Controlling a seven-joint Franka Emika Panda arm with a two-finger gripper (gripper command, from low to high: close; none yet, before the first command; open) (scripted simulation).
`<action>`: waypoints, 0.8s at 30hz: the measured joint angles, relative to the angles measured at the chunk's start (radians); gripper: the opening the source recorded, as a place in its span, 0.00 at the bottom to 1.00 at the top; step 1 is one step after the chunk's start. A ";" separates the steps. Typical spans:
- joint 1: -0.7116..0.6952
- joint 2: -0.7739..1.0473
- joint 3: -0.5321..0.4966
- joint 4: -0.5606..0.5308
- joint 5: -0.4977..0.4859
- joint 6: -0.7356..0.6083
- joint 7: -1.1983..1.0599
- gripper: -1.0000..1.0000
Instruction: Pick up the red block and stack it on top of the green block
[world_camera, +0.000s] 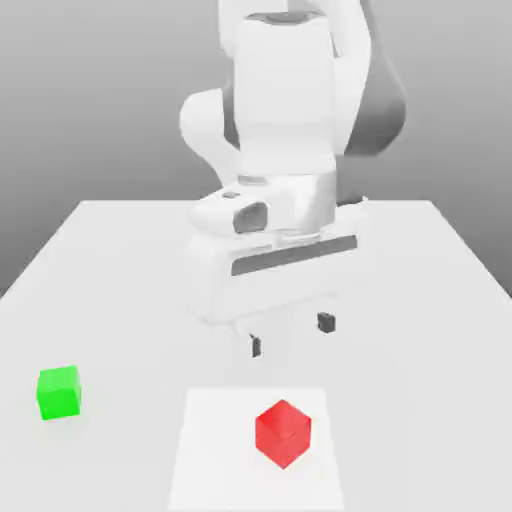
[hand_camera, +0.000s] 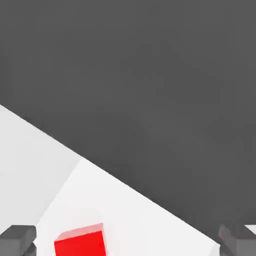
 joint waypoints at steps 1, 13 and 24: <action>0.003 0.036 0.001 -0.016 0.000 0.019 -0.029 0.50; -0.031 0.322 0.051 -0.023 0.048 0.234 -0.132 0.00; -0.093 0.118 0.003 -0.049 -0.014 0.056 -0.163 0.00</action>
